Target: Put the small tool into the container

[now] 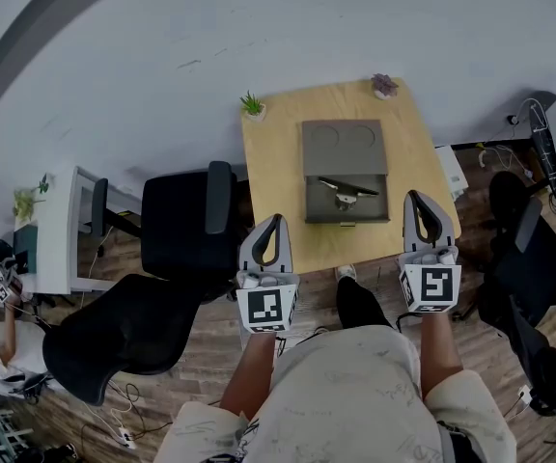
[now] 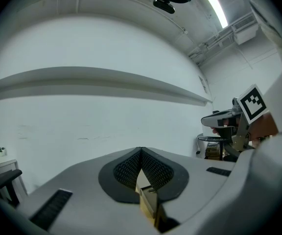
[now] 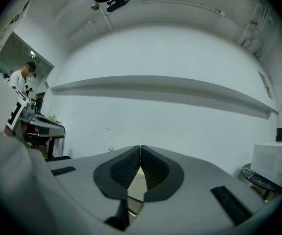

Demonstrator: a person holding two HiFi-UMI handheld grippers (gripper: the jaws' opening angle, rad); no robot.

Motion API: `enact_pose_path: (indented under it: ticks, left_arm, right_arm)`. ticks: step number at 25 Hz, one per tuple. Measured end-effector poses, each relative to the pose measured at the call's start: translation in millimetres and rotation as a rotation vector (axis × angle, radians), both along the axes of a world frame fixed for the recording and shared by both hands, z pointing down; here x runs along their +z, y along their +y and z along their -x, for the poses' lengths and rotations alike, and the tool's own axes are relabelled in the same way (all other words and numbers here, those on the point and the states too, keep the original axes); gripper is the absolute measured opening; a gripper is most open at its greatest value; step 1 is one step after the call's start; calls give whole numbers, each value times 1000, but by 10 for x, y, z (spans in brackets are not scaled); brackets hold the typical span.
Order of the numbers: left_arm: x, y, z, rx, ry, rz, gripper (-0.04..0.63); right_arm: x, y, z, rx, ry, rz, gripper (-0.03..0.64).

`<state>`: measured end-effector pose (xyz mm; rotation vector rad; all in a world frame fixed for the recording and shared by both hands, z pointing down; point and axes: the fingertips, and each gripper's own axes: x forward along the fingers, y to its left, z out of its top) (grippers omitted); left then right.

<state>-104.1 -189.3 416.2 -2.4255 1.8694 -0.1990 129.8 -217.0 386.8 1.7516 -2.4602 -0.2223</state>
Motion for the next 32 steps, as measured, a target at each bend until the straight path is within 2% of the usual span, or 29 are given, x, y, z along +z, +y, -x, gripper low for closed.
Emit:
enact_pose_path:
  ticks: [14,18,23,32]
  left_arm:
    - [11,23,55,-3,-4,13,6]
    - [-68,-1,47,3,-8,-16,6]
    - [-20,6,63,-2,-11,6,6]
    - [-40,-19,62,-3,-15,-10,6]
  right_arm:
    - [-33,-13,5,1,-5,-1,17]
    - [-18,-25,27,-6,2,5,17]
    - [2,-39,42,-11,10,12,17]
    - [71,-44,63,-18,12,29,17]
